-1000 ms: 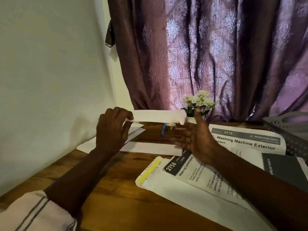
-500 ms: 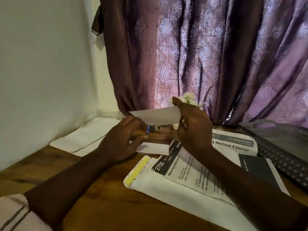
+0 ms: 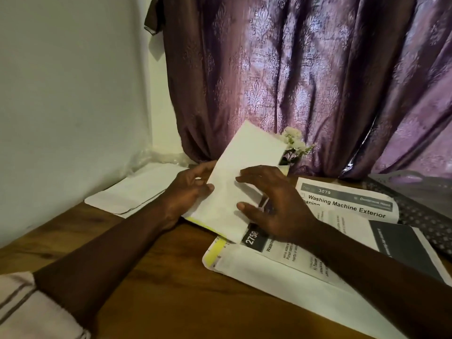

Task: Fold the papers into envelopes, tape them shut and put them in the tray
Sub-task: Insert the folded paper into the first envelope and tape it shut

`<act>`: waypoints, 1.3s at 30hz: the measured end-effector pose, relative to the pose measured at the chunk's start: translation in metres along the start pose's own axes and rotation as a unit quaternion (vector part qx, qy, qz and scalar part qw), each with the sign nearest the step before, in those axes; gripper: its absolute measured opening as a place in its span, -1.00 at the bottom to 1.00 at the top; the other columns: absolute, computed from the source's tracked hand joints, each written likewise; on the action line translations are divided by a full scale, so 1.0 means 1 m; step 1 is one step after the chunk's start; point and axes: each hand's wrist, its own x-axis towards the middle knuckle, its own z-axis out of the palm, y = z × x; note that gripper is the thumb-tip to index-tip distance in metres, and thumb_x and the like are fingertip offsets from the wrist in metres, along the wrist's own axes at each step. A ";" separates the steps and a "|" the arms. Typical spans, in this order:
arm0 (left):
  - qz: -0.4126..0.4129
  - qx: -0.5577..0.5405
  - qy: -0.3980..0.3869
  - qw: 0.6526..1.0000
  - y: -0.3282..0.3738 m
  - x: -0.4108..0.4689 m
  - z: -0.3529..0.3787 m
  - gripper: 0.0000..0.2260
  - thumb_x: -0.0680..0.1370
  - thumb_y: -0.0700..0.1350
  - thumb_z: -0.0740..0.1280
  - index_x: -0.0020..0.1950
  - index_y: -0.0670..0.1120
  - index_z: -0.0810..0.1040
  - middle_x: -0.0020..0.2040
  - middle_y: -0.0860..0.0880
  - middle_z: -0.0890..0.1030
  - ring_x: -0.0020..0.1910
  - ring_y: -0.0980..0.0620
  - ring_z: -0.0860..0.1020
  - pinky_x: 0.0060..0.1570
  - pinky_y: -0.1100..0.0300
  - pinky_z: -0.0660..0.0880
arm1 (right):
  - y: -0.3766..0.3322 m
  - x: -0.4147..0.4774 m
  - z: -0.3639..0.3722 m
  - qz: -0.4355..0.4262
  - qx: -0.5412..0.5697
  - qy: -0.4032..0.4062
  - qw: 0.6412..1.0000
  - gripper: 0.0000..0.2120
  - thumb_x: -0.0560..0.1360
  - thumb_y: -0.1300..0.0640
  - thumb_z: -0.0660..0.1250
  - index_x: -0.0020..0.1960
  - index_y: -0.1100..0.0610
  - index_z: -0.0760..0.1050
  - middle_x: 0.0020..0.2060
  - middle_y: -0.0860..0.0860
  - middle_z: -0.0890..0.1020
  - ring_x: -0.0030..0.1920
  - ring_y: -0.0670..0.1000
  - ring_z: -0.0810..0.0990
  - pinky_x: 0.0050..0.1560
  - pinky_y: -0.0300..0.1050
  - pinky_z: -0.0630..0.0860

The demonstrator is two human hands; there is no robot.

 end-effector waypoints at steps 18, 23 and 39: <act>0.004 0.494 -0.093 0.865 -0.017 0.014 -0.020 -0.62 0.64 0.06 0.31 0.47 0.11 0.48 0.43 0.04 0.52 0.37 0.03 0.48 0.32 0.18 0.38 | -0.003 0.006 0.005 0.166 -0.069 -0.294 0.939 -0.11 0.24 -0.71 0.16 0.44 -0.29 0.42 0.08 -0.15 0.56 0.07 -0.08 0.54 0.11 -0.02 0.57; 0.020 0.566 -0.059 0.822 -0.019 0.017 -0.011 -0.61 0.58 0.31 0.25 0.29 0.15 0.56 0.08 0.07 0.50 0.19 0.01 0.46 0.18 0.00 0.47 | 0.002 0.005 -0.004 0.184 -0.075 -0.299 0.933 -0.21 0.30 -0.62 0.25 0.40 -0.23 0.45 0.03 -0.18 0.56 0.06 -0.08 0.54 0.02 -0.09 0.52; 0.088 0.460 0.232 0.853 -0.012 0.016 -0.022 -0.74 0.68 -0.02 0.23 0.23 -0.14 0.58 0.12 -0.18 0.68 0.09 -0.25 0.62 0.06 -0.01 0.50 | 0.007 0.002 0.013 0.198 -0.132 -0.283 0.929 -0.22 0.48 -0.56 0.00 0.59 -0.21 0.20 0.46 0.05 0.42 0.42 0.14 0.45 0.35 0.16 0.45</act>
